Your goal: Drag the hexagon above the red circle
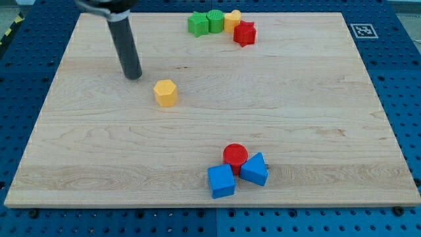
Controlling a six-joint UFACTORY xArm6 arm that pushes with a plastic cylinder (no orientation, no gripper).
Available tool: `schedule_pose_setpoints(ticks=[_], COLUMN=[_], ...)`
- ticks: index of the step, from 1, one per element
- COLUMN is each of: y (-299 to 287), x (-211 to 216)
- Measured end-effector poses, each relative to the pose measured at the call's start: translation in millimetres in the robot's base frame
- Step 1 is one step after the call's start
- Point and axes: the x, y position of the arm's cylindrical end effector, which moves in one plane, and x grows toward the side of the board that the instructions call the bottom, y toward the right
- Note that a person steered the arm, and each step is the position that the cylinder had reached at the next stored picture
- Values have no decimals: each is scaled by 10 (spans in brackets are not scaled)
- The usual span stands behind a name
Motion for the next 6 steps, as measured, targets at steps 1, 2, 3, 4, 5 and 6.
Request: schedule_pose_setpoints(ticks=[1, 2, 3, 4, 5, 6], y=[336, 797, 936, 1036, 1316, 1336], x=[347, 312, 262, 476, 382, 56])
